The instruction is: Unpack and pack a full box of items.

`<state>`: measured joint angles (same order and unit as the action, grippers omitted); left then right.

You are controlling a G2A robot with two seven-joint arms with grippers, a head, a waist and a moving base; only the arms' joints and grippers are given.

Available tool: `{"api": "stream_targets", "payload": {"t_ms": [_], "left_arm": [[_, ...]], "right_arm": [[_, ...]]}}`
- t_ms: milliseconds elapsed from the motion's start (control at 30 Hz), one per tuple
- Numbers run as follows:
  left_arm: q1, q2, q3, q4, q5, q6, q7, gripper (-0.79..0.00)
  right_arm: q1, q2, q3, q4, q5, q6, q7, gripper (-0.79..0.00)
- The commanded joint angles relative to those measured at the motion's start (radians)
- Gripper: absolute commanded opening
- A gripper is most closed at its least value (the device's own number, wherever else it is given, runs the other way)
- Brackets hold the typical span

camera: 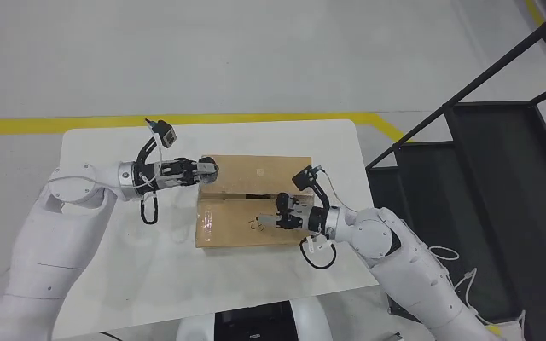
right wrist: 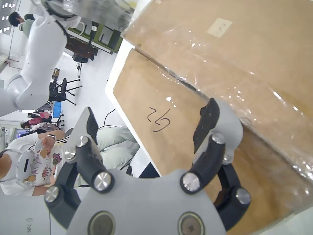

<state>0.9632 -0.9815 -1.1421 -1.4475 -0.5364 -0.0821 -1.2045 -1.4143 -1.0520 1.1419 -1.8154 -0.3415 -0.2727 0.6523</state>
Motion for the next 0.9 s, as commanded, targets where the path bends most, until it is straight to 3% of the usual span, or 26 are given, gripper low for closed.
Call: {"api": "stream_targets", "payload": {"t_ms": [0, 333, 567, 733, 867], "left_arm": [[-0.002, -0.002, 0.008, -0.01, -0.006, 0.008, -0.011, -0.785], [-0.013, -0.018, 0.049, -0.038, -0.141, 0.048, -0.094, -0.785], [-0.072, -0.035, 0.082, -0.027, -0.207, 0.068, -0.139, -0.785], [-0.099, -0.034, 0.083, 0.003, -0.068, 0.018, -0.08, -0.785], [-0.062, -0.021, 0.05, 0.012, 0.036, -0.011, -0.013, -0.785]], "right_arm": [[0.003, -0.001, -0.004, 0.008, -0.001, 0.003, -0.007, 0.0], [0.01, -0.004, -0.016, 0.016, -0.003, 0.014, -0.003, 0.0], [0.016, -0.005, -0.018, 0.022, -0.006, 0.026, -0.004, 0.0], [0.017, -0.004, -0.009, 0.021, -0.004, 0.03, -0.004, 0.0], [0.015, -0.004, -0.002, 0.023, 0.001, 0.029, -0.011, 0.0]]}}
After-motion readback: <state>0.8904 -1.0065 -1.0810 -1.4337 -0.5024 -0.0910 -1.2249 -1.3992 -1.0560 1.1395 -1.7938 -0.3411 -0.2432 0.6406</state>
